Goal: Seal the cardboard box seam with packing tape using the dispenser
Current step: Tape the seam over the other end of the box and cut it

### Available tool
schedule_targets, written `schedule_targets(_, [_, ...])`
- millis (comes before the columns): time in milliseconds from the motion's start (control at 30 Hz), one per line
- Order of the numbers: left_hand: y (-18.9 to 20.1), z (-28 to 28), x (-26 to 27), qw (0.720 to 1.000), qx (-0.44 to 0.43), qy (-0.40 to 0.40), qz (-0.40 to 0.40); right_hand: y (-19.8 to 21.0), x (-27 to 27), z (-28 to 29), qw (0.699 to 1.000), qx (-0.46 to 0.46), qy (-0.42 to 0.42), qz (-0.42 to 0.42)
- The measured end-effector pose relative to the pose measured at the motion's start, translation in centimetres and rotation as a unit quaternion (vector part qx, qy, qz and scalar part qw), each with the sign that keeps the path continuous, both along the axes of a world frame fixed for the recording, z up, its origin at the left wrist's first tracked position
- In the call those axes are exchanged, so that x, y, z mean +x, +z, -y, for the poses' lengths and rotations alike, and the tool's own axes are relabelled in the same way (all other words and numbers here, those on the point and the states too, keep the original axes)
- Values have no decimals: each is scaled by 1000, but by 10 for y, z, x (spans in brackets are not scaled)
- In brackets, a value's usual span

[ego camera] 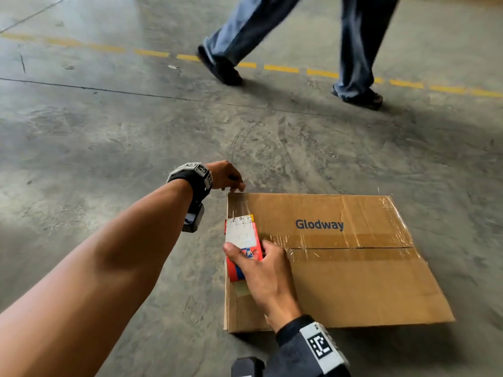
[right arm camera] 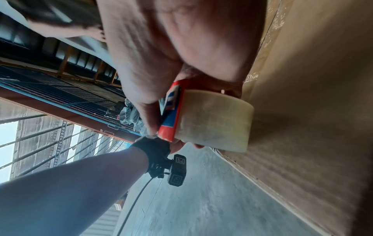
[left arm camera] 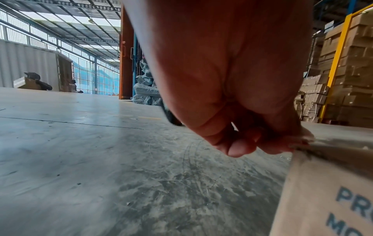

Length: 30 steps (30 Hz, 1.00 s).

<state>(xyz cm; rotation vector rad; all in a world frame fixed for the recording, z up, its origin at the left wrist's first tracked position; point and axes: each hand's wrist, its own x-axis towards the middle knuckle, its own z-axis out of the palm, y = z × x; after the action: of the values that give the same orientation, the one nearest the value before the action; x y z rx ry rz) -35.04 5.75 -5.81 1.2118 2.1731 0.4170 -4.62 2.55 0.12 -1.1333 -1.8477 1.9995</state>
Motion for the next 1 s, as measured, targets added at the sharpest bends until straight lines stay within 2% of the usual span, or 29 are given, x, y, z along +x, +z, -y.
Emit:
schedule_targets(367, [-14,-1,5,999,2,43,-2,-10,-4,-5,1000,-1,-18,9])
schedule_targets(467, [-13,-2,11,998,-12,57,27,-11,-2,-6,1000,-12,-19,8])
schedule_targets(600, [-14,-2,13,999,-8,31,-41,-10,0,-7,999,-31,-31,-2])
schedule_targets(700, [-11,1,14,995,45,70,-57,-10,-1,-7,999,-32,-34,-1])
schedule_targets(767, [-8,5,12,987,112,117,-19,-10,-1,-8,999,-33,-30,0])
schedule_targets(800, [-7,7,12,986,119,116,8,-10,-1,-8,999,-35,-29,-1])
schedule_targets(900, [-5,19,18,997,40,47,42,-10,-2,-8,999,-36,-34,0])
schedule_targets(1000, [-16,30,22,993,8,57,99,-8,-4,-4,999,-35,-41,-2])
